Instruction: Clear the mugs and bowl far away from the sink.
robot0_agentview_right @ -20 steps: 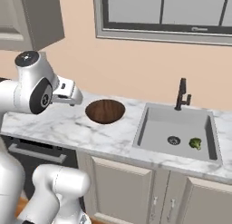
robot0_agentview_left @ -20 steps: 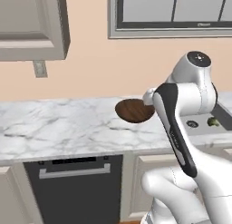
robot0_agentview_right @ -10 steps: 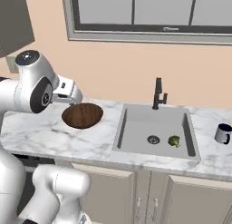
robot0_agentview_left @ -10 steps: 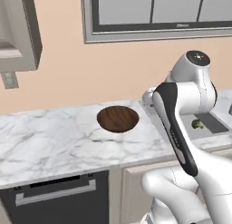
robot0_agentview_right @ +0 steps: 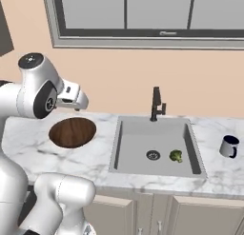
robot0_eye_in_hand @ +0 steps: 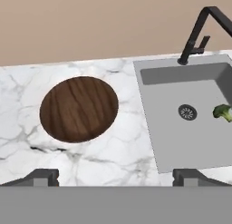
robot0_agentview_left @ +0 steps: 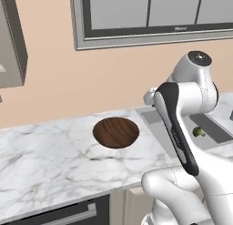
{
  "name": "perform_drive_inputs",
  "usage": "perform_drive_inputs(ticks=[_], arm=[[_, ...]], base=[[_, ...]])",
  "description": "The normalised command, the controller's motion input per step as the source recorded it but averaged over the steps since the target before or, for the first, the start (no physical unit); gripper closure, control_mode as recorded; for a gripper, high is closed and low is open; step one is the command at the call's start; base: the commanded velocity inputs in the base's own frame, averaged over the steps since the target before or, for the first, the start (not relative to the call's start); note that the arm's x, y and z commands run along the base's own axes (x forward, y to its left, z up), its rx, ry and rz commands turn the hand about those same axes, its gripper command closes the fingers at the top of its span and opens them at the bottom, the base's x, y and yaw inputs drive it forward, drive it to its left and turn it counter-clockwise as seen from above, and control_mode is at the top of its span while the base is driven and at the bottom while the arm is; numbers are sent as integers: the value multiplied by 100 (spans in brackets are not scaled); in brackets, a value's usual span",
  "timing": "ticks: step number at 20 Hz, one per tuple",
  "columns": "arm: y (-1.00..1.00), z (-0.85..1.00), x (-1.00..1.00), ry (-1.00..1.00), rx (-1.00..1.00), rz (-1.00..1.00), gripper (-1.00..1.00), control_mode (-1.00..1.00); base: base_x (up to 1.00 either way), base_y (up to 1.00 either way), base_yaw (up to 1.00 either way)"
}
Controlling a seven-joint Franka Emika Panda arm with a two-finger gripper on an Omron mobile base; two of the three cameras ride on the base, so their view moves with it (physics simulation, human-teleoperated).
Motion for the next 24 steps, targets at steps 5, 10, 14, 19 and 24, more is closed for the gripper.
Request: perform_drive_inputs(ticks=[5,10,14,19,24], arm=[[2,-22,53,10,0,-6,-100,-100],[-8,-36,36,19,6,4,-100,-100],[-1,-28,33,4,13,3,-100,-100],[0,-53,39,0,-1,0,-100,-100],[0,-53,29,3,0,0,-100,-100]], base=[[40,11,-9],[0,0,0],[0,0,0],[0,0,0],[0,0,0]])
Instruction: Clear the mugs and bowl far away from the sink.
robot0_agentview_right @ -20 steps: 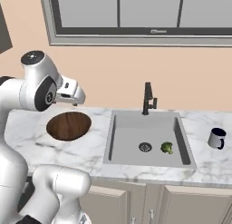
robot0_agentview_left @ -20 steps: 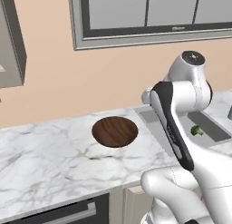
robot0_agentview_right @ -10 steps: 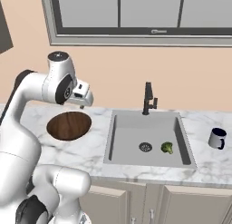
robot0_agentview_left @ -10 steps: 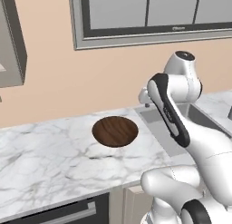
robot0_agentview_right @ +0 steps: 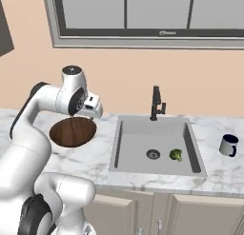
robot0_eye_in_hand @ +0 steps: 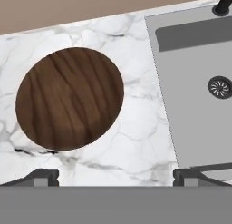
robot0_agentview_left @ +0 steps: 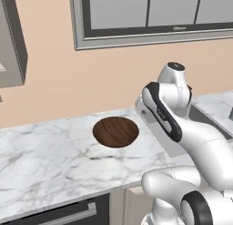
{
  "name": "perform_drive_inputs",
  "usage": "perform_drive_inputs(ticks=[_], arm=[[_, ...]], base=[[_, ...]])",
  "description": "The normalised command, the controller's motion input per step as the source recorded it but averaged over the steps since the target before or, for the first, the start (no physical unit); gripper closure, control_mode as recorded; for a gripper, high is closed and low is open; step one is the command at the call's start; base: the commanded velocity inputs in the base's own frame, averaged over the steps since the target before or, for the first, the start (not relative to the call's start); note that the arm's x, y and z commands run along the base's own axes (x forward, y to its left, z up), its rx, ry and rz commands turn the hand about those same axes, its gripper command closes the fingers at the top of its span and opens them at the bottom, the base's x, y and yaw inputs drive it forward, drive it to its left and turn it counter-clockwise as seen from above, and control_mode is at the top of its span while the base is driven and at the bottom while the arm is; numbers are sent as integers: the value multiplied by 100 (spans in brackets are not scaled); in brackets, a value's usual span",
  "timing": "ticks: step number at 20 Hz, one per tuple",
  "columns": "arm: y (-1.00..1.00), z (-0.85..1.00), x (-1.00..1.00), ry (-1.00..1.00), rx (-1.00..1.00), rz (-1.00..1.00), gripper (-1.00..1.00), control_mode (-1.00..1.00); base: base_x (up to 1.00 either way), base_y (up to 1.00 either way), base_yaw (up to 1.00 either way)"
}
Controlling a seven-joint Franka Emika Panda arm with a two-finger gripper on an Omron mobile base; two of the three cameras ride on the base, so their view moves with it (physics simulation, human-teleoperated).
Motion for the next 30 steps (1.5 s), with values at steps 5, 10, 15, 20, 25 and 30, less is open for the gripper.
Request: perform_drive_inputs(ticks=[5,10,15,20,25,30], arm=[[0,-57,14,-2,0,0,-100,-100],[0,-47,9,-5,1,0,-100,-100],[0,-33,9,-8,0,-6,-100,-100],[2,-33,7,-2,3,-15,-100,-100],[8,-27,7,0,8,-18,-100,-100],[6,-13,10,0,8,-3,-100,-100]], base=[[0,0,0],[0,0,0],[0,0,0],[0,0,0],[0,0,0],[0,0,0]])
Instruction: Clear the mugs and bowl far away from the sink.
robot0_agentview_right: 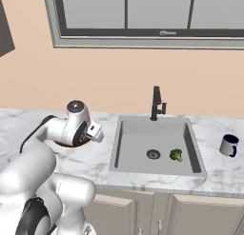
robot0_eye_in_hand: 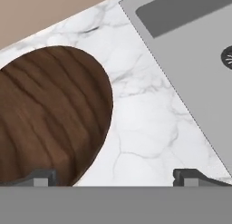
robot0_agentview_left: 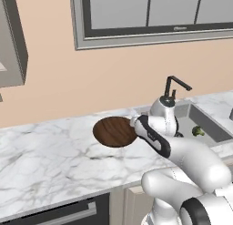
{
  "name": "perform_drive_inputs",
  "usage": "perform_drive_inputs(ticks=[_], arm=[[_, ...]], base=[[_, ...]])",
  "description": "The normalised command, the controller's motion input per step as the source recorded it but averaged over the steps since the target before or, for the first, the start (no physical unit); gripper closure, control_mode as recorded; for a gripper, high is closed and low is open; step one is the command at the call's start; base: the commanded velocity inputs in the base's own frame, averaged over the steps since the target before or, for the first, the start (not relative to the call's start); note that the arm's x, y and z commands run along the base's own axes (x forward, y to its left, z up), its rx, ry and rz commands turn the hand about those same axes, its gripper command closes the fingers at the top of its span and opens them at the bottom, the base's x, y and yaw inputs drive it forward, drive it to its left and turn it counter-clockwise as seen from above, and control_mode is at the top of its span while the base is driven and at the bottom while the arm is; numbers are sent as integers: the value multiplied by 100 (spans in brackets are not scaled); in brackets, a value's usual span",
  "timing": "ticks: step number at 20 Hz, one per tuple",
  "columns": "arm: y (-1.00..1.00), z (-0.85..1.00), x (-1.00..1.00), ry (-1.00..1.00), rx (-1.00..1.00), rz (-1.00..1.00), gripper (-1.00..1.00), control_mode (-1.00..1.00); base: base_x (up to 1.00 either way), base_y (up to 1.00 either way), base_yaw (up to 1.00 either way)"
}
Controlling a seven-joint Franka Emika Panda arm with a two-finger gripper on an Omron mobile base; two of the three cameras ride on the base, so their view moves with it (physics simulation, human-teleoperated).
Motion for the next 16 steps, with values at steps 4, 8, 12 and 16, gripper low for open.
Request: perform_drive_inputs(ticks=[4,8,12,16], arm=[[4,-19,15,-1,4,0,-100,-100],[6,-21,32,0,0,0,-100,-100],[1,-27,30,0,0,0,-100,-100],[0,-32,23,0,3,0,-100,-100]], base=[[0,0,0],[0,0,0],[0,0,0],[0,0,0]])
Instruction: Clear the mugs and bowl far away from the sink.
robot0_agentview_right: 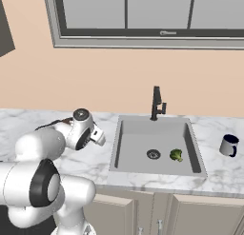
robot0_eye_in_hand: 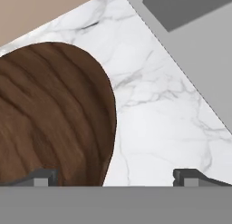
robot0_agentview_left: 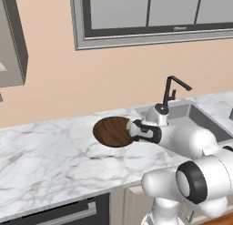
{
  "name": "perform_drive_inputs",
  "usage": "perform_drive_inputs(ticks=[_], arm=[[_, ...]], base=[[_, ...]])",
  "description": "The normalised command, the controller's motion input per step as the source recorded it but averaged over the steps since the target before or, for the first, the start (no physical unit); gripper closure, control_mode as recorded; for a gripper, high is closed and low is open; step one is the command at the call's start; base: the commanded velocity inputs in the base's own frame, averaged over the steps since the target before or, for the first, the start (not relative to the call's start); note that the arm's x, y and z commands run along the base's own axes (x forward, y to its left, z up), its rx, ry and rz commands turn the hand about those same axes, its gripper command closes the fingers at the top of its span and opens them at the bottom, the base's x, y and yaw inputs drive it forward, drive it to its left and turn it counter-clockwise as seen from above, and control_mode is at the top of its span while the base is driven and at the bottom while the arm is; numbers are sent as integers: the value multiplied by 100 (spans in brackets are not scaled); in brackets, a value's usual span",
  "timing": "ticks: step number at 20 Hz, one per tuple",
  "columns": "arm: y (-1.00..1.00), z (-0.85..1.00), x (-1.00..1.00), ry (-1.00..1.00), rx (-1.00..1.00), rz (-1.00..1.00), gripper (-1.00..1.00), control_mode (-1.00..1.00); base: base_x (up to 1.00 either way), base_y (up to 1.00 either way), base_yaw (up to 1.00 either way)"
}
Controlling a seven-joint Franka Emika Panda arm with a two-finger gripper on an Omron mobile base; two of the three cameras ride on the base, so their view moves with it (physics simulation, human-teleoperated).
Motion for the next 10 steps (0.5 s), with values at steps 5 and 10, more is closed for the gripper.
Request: perform_drive_inputs(ticks=[5,10], arm=[[2,-28,21,2,9,0,-100,-100],[8,-23,18,0,8,0,-100,-100]], base=[[0,0,0],[0,0,0]])
